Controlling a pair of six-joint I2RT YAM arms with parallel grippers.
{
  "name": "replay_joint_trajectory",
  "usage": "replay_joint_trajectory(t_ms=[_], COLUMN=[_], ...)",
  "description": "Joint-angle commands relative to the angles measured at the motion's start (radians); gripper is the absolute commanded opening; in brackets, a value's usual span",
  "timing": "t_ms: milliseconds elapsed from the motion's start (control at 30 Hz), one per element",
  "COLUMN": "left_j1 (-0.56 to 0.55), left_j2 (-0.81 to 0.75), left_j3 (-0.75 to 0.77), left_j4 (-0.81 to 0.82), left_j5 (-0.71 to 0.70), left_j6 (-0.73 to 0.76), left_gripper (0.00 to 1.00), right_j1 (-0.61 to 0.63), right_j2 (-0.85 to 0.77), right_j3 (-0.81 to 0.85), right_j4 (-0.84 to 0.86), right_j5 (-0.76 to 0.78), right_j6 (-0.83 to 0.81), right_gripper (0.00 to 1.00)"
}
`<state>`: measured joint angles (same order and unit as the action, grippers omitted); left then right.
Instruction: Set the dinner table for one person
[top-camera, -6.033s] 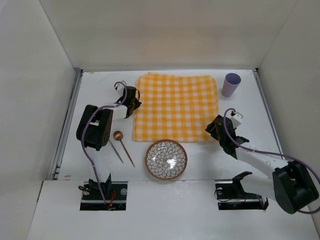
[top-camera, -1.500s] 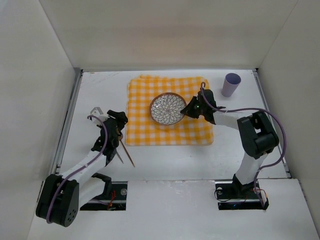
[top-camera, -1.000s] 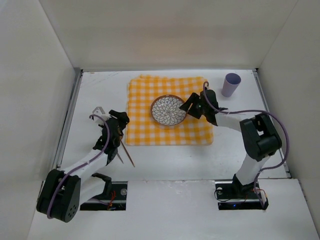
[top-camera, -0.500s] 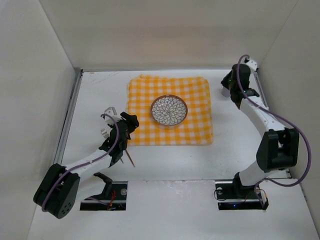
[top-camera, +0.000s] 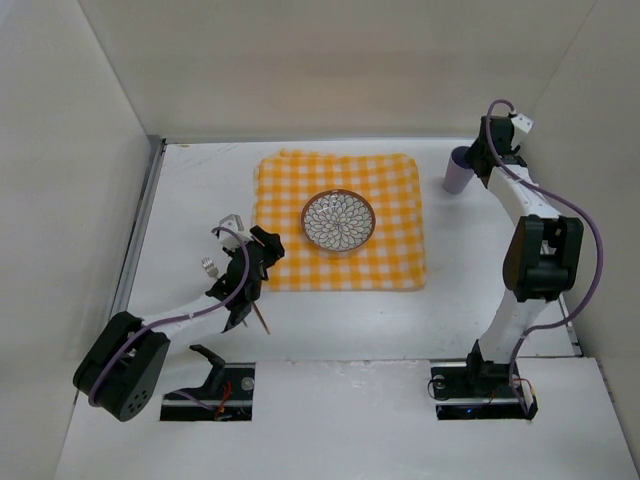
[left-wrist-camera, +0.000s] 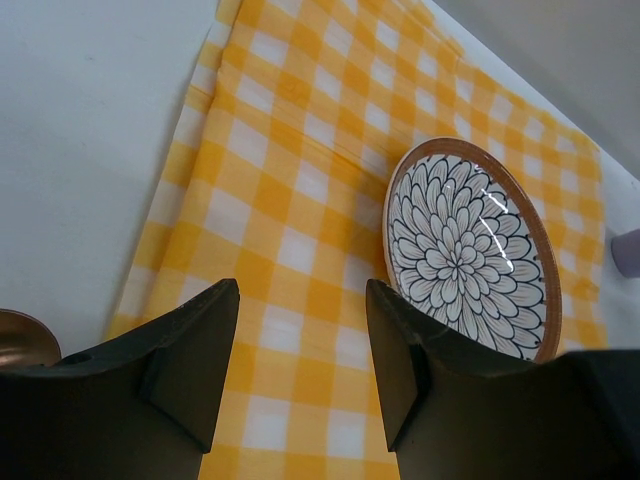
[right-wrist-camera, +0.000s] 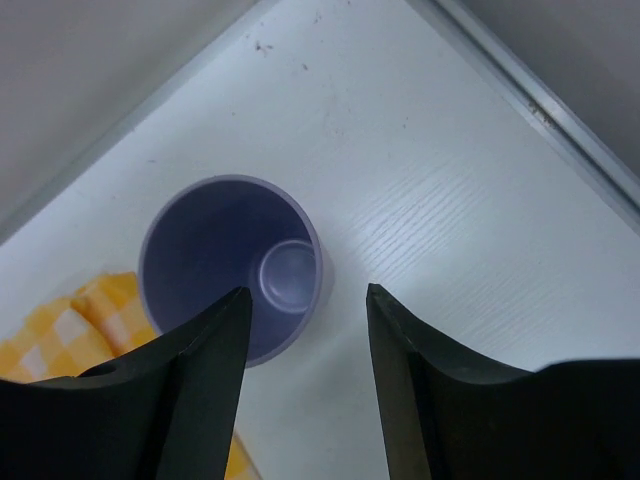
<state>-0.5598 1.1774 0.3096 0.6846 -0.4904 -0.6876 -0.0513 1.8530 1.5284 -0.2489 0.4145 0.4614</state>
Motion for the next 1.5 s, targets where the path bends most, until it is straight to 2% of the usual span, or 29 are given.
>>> replay_joint_trajectory(t_ms=[0, 133, 267, 300, 367, 433, 600, 700, 1000, 1267, 1467], left_j1=[-0.007, 0.002, -0.005, -0.005, 0.001, -0.002, -0.005, -0.012, -0.022, -0.013, -0.010], left_j2=[-0.024, -0.024, -0.028, -0.025, -0.016, -0.015, 0.011, 0.010, 0.024, 0.027, 0.019], left_j3=[0.022, 0.017, 0.016, 0.016, 0.017, 0.017, 0.026, 0.026, 0.031, 0.029, 0.026], left_j4=[0.075, 0.078, 0.079, 0.079, 0.079, 0.079, 0.087, 0.087, 0.087, 0.087, 0.087], left_j5=[-0.008, -0.007, -0.013, -0.014, -0.007, -0.007, -0.007, -0.007, -0.010, -0.005, 0.000], left_j6=[0.010, 0.008, 0.003, 0.003, 0.002, 0.000, -0.003, -0.007, -0.015, -0.024, -0.024], left_gripper=[0.52, 0.52, 0.52, 0.52, 0.52, 0.52, 0.52, 0.52, 0.52, 0.52, 0.52], right_j1=[0.006, 0.000, 0.000, -0.003, -0.008, -0.009, 0.003, 0.066, 0.256, 0.304, 0.304], right_j2=[0.038, 0.092, 0.129, 0.126, 0.088, 0.022, -0.116, -0.132, 0.008, 0.165, 0.236], right_j3=[0.091, 0.118, 0.110, 0.098, 0.060, 0.010, 0.027, 0.079, 0.196, 0.349, 0.386], right_j4=[-0.035, -0.036, -0.041, -0.036, -0.012, 0.040, 0.043, 0.011, -0.041, -0.125, -0.156], right_j5=[-0.013, -0.026, -0.037, -0.039, -0.028, -0.023, -0.003, -0.016, -0.080, -0.079, -0.077], right_j6=[-0.024, -0.010, 0.003, 0.009, 0.031, 0.033, -0.007, -0.049, -0.090, -0.124, -0.127], right_gripper=[0.55, 0.51, 0.37, 0.31, 0.20, 0.16, 0.15, 0.15, 0.16, 0.15, 0.15])
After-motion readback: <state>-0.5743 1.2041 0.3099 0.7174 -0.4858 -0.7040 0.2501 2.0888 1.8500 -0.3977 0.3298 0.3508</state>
